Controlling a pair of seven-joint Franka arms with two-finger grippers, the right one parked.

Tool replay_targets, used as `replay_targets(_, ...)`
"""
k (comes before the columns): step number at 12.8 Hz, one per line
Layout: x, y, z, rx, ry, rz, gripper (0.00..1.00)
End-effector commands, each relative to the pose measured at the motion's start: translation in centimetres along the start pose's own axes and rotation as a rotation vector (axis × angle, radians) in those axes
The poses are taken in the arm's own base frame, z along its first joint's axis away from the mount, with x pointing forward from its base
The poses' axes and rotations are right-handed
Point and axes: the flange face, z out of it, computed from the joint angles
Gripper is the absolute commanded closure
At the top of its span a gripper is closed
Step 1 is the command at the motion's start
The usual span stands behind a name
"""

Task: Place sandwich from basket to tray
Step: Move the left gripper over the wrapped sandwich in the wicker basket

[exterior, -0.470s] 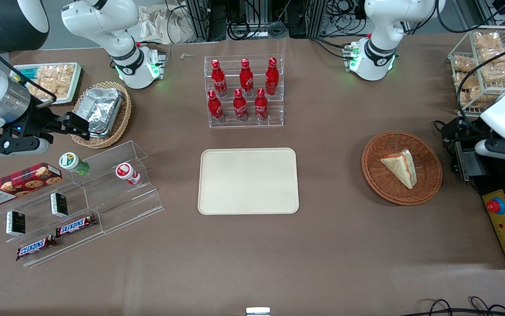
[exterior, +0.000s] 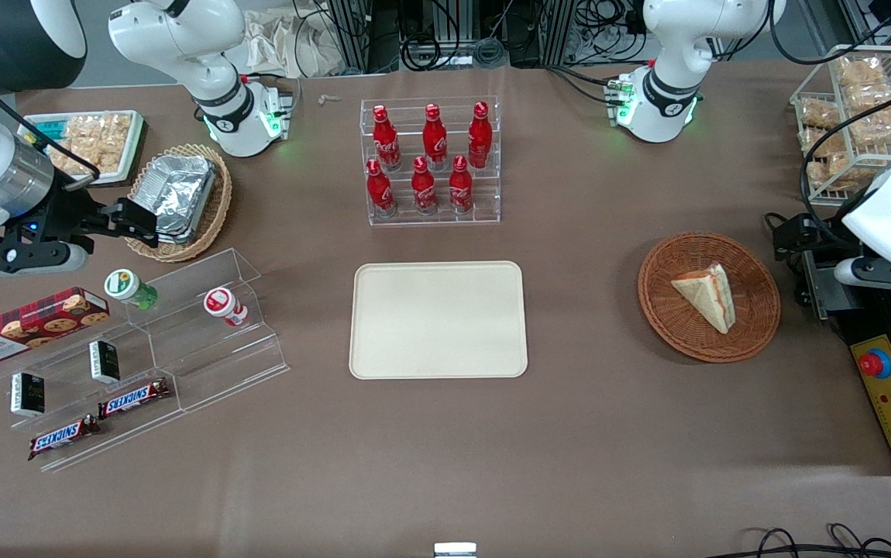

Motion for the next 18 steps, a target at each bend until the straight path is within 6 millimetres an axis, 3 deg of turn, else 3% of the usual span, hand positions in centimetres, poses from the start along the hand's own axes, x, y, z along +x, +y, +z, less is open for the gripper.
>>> replay_targets(1, -0.6, -0.5, 1.5, 0.012, -0.051, -0.130, 0.00)
replay_targets(3, -1.2, -1.3, 2.9, 0.015, -0.052, -0.287, 0.00)
replay_targets(5, -2.9, -1.3, 6.1, 0.005, 0.004, -0.339, 0.00)
replay_targets(7, -5.6, -2.3, 10.3, -0.013, 0.053, -0.474, 0.00)
replay_targets(9, -6.7, -1.7, 14.3, -0.022, 0.074, -0.612, 0.00)
replay_targets(13, -5.8, -1.4, 18.5, 0.022, 0.041, -0.754, 0.00)
replay_targets(16, -5.4, -1.1, 22.1, 0.043, 0.003, -0.753, 0.00)
replay_targets(18, -5.3, -1.1, 23.5, 0.070, -0.011, -0.737, 0.00)
